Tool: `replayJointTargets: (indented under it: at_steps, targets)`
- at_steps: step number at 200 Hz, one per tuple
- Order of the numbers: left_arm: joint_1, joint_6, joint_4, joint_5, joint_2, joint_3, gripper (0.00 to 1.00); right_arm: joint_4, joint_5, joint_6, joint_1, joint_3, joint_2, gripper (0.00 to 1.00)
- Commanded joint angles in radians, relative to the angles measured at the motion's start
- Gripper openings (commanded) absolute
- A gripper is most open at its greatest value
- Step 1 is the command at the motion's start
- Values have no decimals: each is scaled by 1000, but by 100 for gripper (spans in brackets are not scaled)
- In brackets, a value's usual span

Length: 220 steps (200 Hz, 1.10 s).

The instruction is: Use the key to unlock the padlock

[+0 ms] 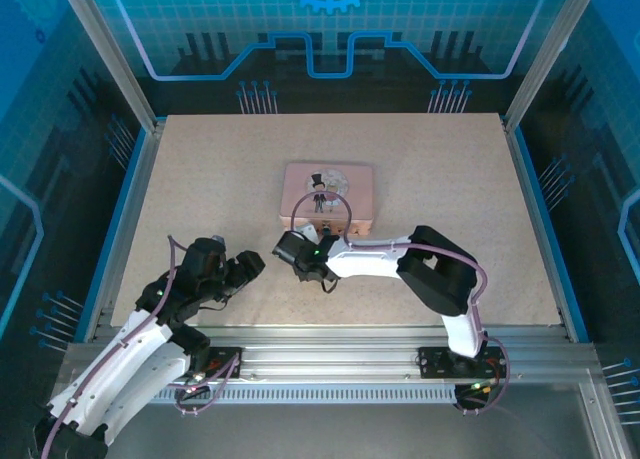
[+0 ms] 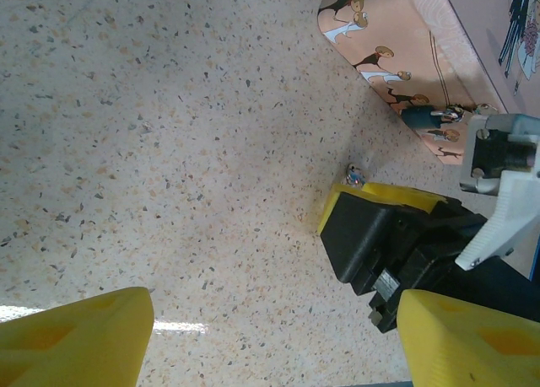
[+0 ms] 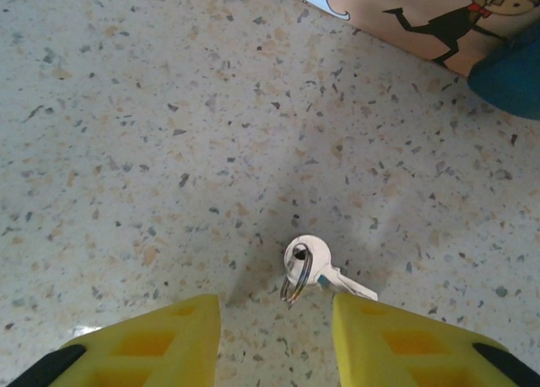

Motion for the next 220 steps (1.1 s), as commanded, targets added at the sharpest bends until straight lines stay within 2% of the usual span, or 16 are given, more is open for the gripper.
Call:
replayJointTargets:
  at_steps: [1,108,137,172,205,220]
  targets:
    - [-7,12,-14,5,-8,-8,77,-33,38,-8,-15,29,22,41]
    - [-7,4,-7,5,-12,-20,77,-46,33,-39,-33,77,72,38]
    - [-7,0,-8,7,-16,-25,78,-50,24,-32,-39,74,86,31]
    - [-7,-3,-18,5,-31,-28,78,-36,1,-29,-43,50,93,18]
    - [-7,-3,-21,4,-42,-29,78,-40,4,-30,-39,26,48,2]
    - [-7,-1,-17,4,-42,-25,78,-53,2,-40,-38,17,-4,0]
